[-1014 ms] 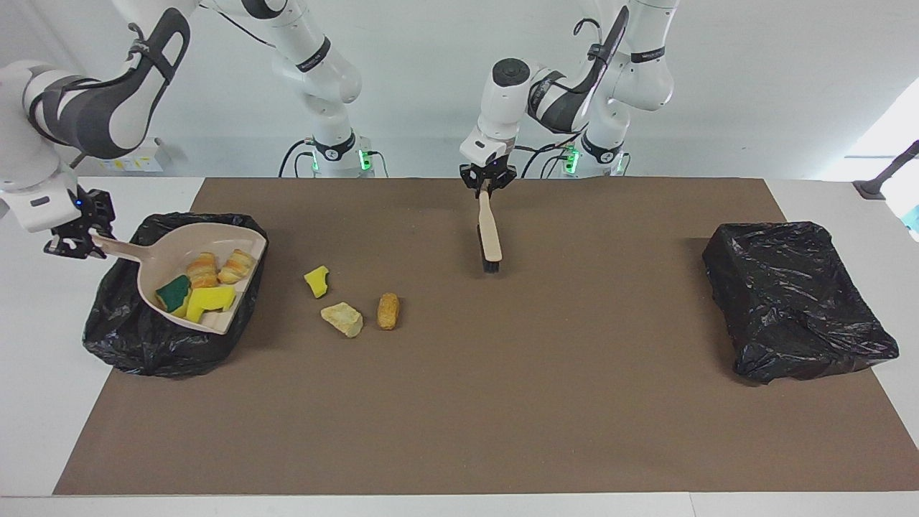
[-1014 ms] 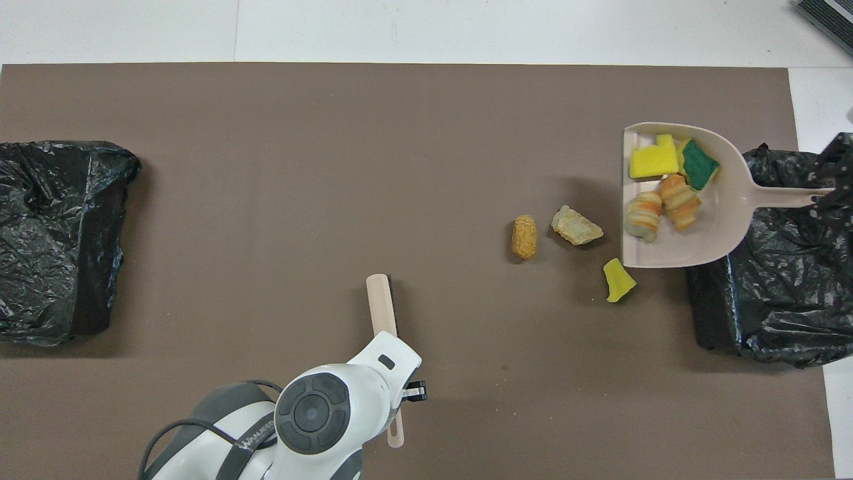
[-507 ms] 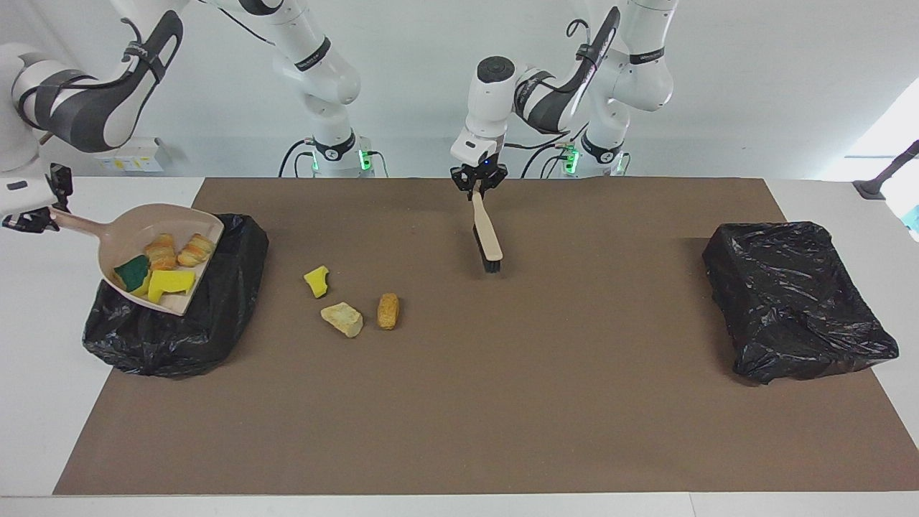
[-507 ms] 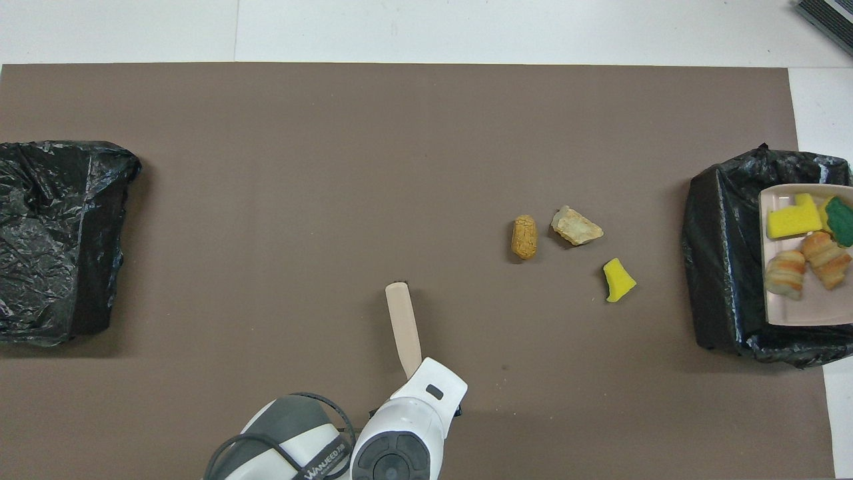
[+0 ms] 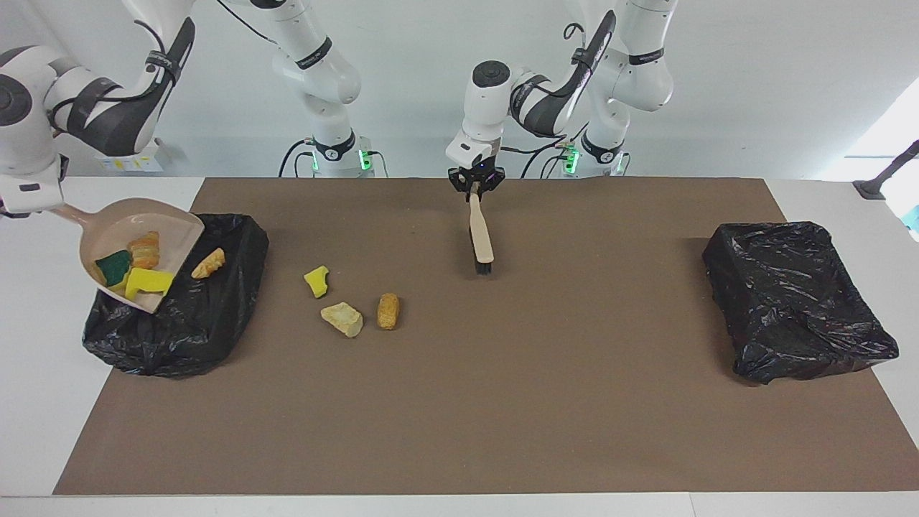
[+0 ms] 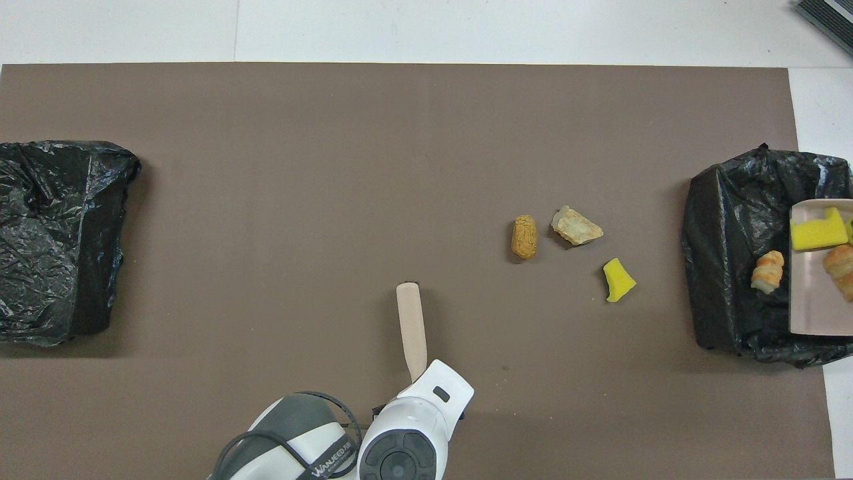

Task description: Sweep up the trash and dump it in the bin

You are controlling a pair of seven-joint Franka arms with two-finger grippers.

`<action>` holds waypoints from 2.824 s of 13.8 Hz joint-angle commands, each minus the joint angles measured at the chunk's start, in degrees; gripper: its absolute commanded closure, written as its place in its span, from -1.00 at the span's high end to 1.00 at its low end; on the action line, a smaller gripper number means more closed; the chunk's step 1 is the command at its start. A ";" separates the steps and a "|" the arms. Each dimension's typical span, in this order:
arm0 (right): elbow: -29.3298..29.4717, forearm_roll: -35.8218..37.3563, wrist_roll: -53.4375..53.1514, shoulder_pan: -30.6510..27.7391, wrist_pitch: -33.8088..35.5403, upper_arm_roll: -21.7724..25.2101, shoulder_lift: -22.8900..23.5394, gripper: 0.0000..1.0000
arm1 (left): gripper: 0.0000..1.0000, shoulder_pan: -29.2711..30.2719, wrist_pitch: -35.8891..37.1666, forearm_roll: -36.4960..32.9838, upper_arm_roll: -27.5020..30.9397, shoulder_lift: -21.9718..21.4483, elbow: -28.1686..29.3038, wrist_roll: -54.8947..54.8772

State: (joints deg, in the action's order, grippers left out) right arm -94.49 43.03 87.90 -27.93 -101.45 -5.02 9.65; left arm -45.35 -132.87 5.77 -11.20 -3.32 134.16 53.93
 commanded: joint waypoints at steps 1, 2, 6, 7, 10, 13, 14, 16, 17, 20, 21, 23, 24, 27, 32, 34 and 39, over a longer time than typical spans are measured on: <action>-3.24 5.82 -4.13 3.31 0.55 -0.26 -3.41 -1.00 | -1.00 -1.15 -0.64 -0.41 0.74 0.86 -0.48 0.30; -3.50 7.31 -4.40 4.19 0.64 -0.26 -4.11 -1.00 | -1.00 -1.23 -0.64 0.11 0.74 0.95 -0.30 0.38; -5.52 13.81 -4.84 7.10 0.73 -0.34 -6.39 -1.00 | -1.00 -2.02 -2.83 1.08 0.74 3.66 -0.21 0.73; -7.09 15.75 -6.50 7.80 0.81 -0.35 -7.53 -1.00 | -0.93 -2.46 -2.92 1.08 0.83 3.93 -0.21 0.74; -11.93 20.06 -10.46 8.33 0.20 -0.43 -11.58 -1.00 | 1.00 -1.59 -1.96 1.08 1.35 2.63 -0.83 -0.23; -12.47 23.67 -10.47 10.61 1.07 -0.52 -13.16 -1.00 | 1.00 2.79 2.59 0.74 1.53 1.65 -4.42 -0.23; -12.47 24.20 -10.47 11.23 1.86 -0.52 -13.43 -1.00 | 1.00 4.72 4.09 0.30 1.53 1.48 -5.30 -0.23; -13.95 25.34 -12.13 14.29 4.40 -0.52 -14.65 -1.00 | 1.00 9.03 5.85 0.12 1.62 -1.06 -5.84 -1.63; -15.88 26.74 -13.44 15.27 4.59 -0.52 -15.88 -1.00 | 1.00 11.83 7.78 0.12 1.71 -2.38 -6.36 -3.38; -19.32 29.12 -16.00 15.80 4.06 -0.52 -18.35 -1.00 | 1.00 21.41 14.45 0.12 1.62 -6.86 -7.07 -14.34; -19.32 29.65 -16.09 16.24 4.06 -0.52 -18.36 -1.00 | 1.00 23.96 16.30 0.12 1.71 -7.66 -7.07 -17.95; -19.32 30.01 -16.18 16.51 4.59 -0.61 -18.36 -1.00 | 1.00 29.15 18.34 0.12 1.71 -9.50 -7.16 -24.11; -19.32 29.92 -16.27 16.51 4.77 -0.61 -18.36 -1.00 | 1.00 31.52 19.30 0.12 1.71 -9.86 -7.51 -26.83; -17.23 22.14 -15.66 15.98 4.86 -0.52 -18.36 -1.00 | 1.00 37.50 21.68 0.12 1.71 -9.86 -8.65 -34.31; -15.02 5.61 -15.48 16.42 4.94 -0.61 -17.83 -1.00 | 1.00 45.68 22.56 0.03 1.71 -9.78 -10.40 -44.68; -14.67 -1.95 -15.74 16.33 4.77 -0.61 -17.48 -1.00 | 1.00 48.32 22.65 -1.46 1.71 -9.34 -11.28 -48.29; -14.75 -14.97 -19.60 16.51 4.59 -0.70 -17.48 -1.00 | 1.00 51.06 26.41 -2.96 1.71 -7.41 -16.80 -52.70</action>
State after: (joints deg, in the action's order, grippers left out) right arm -109.88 32.17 70.51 -11.50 -96.91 -5.61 -7.86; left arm 4.49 -110.20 3.90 -8.69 -12.67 121.84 2.61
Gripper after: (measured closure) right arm 0.678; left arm 0.000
